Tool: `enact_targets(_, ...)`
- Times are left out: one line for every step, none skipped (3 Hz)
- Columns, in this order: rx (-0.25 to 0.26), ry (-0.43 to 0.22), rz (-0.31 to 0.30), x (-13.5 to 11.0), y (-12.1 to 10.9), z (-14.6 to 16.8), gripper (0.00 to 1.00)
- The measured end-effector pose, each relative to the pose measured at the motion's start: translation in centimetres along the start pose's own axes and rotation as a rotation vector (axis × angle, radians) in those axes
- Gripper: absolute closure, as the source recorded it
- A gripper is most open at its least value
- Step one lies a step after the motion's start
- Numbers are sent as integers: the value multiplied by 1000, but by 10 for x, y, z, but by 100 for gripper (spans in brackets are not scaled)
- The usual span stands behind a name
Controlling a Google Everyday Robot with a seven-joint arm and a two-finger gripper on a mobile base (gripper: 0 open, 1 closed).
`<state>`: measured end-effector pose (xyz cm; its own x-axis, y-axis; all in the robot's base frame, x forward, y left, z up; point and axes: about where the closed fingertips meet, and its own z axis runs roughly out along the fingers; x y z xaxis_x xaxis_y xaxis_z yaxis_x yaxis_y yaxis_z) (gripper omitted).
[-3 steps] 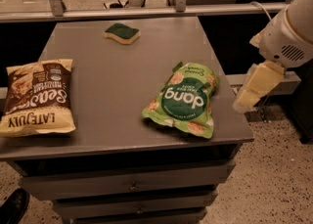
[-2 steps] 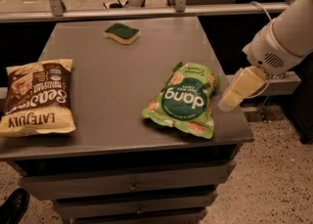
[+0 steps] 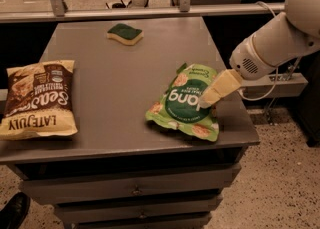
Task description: Move green rice chip bag near sponge
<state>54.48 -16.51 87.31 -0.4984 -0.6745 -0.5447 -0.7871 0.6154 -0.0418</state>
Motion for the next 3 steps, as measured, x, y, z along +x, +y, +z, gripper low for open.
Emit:
enact_targets(-67,-30,37,-18,5,20,18)
enact_targets(-166,-36,67,-37,21,34,41)
enact_targets(-233,-46,79,-53,31,37,65)
